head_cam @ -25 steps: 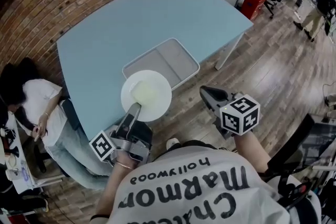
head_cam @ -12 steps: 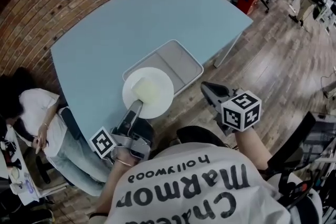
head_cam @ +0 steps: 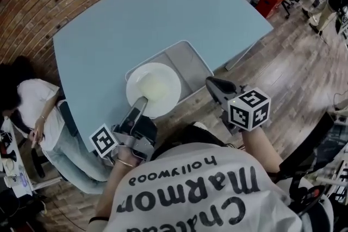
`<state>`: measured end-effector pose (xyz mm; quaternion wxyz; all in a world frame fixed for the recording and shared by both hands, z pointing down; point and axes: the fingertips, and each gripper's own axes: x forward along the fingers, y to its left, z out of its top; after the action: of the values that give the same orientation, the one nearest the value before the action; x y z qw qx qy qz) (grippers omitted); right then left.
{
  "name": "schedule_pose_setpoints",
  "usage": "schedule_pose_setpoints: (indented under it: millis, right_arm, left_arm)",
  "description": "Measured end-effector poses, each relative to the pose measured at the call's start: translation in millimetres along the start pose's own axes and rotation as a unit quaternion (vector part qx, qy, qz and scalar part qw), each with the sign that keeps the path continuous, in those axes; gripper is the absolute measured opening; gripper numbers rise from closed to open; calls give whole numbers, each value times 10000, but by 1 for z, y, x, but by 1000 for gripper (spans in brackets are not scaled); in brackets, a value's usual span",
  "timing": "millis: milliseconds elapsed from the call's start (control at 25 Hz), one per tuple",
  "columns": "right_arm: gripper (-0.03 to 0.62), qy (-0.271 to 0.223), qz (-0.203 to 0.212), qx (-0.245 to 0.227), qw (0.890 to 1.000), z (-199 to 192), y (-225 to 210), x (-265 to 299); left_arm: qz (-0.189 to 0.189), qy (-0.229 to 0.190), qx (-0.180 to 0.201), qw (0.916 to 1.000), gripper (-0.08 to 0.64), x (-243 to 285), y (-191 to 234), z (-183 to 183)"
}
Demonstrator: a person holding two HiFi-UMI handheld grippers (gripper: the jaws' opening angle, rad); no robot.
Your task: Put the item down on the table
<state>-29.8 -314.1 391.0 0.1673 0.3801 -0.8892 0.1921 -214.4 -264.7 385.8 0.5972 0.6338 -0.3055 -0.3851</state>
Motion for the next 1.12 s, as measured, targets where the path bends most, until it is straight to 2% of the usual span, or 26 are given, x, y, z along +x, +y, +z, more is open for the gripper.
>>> schedule_pose_setpoints:
  millis: [360, 760, 1120]
  right_arm:
    - [11, 163, 197, -25, 9997, 14, -59, 3]
    - [11, 508, 547, -174, 9971, 9, -113, 3]
    - [11, 877, 791, -230, 9927, -7, -147, 17]
  left_arm:
    - [309, -164, -107, 9993, 28, 48, 26, -24]
    - [593, -339, -161, 9975, 28, 89, 70, -63]
    - [1033, -808, -297, 9909, 28, 111, 113, -80]
